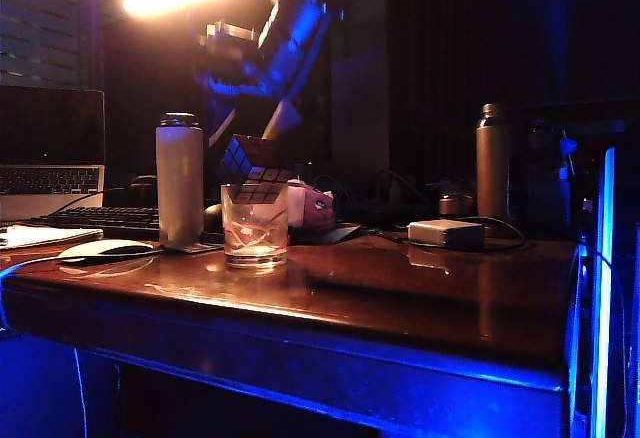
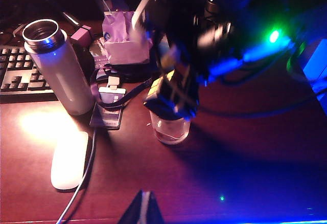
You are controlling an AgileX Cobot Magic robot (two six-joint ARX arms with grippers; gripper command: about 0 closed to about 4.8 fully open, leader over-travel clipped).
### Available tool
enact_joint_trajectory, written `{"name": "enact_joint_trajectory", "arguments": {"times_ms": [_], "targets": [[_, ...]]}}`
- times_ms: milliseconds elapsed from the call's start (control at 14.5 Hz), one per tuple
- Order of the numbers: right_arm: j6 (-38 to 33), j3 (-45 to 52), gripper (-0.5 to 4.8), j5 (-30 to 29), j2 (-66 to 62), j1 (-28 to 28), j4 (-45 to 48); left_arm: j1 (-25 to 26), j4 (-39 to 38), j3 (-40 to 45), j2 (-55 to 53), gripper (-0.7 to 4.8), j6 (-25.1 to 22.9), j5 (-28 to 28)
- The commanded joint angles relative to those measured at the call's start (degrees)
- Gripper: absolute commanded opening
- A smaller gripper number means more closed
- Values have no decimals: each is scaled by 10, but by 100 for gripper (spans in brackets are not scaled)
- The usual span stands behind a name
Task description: Stack the Rubik's Cube on top of the glass cup.
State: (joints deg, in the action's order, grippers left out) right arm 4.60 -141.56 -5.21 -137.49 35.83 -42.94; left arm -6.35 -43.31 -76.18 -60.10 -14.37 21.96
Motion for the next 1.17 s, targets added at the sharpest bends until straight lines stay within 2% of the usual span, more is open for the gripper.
{"name": "enact_joint_trajectory", "arguments": {"times_ms": [69, 138, 207, 345, 552, 621, 759, 897, 1034, 1172], "targets": [[1, -60, 345, 32, 5, 0, -15, 0, 5, -2, 1, -3, -2, 4], [1, -83, 66, 42, 7, 0, -30, 0, 5, -2, 2, -3, 0, 4], [1, -103, 0, 42, 23, 0, -54, 0, 5, -2, 2, -3, 7, 12], [2, -113, -3, 43, 62, 0, -83, 0, 3, -2, 10, -3, 15, 43], [30, -113, -3, 43, 139, 1, -91, 0, 3, -2, 48, -3, 20, 42], [33, -113, -3, 43, 170, 1, -96, 0, 2, -2, 71, -3, 37, 42], [33, -113, -3, 42, 227, 1, -109, 0, -3, -2, 121, -3, 48, 20], [33, -113, -3, 42, 283, 11, -143, 1, -18, -1, 177, -3, 54, -26], [33, -113, -3, 68, 341, 32, -203, 1, -90, 2, 243, -3, 75, -86], [33, -113, -3, 90, 386, 56, -264, 1, -127, 32, 292, -3, 90, -97]]}}
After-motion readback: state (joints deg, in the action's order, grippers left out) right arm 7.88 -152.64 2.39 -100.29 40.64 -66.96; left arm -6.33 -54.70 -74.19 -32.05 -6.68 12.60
